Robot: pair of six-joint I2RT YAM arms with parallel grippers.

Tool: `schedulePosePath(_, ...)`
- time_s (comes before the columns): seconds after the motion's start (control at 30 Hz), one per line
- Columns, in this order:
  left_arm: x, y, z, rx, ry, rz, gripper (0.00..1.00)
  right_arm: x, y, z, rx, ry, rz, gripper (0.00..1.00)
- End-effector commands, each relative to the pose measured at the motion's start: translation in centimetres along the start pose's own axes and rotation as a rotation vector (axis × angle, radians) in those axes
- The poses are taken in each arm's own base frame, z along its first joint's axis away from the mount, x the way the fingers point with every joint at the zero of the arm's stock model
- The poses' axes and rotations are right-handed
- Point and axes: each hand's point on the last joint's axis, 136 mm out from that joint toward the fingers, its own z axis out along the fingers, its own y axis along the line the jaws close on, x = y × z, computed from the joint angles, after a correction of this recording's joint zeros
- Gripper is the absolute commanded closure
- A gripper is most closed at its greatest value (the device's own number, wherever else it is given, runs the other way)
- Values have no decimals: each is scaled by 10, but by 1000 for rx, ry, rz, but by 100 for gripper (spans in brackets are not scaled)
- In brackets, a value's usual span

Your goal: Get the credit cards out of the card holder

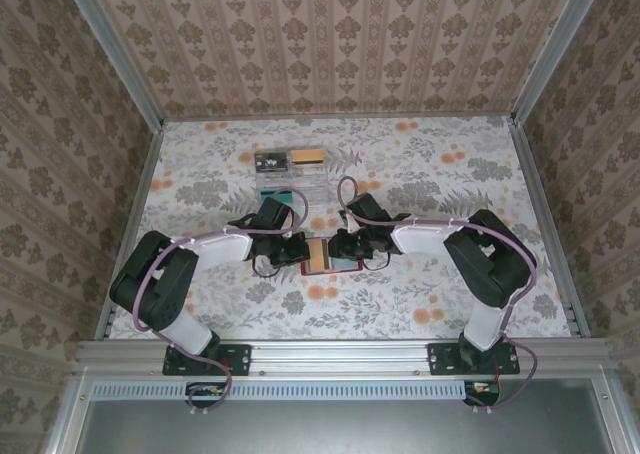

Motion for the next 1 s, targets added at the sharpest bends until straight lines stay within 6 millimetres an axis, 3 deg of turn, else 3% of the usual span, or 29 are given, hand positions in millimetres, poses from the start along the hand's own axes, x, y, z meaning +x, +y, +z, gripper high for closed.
schedulePosePath(0.0, 11, 11, 9, -31, 34, -19, 100, -2, 10, 5, -37, 13, 6, 77)
schedulePosePath(0.17, 12, 12, 10, -34, 39, -21, 100, -3, 11, 8, -48, 18, 13, 78)
schedulePosePath(0.33, 11, 11, 10, -35, 39, -20, 100, -3, 12, 8, -50, 21, 12, 89)
schedulePosePath(0.4, 11, 12, 10, -40, 41, -20, 100, -2, 12, 7, -47, 21, 10, 100)
schedulePosePath(0.67, 14, 26, 8, -97, 52, -38, 100, -4, -4, -7, -23, -1, 28, 100)
schedulePosePath(0.97, 13, 25, 10, -90, 59, -39, 100, -1, -5, -8, -42, 10, 32, 99)
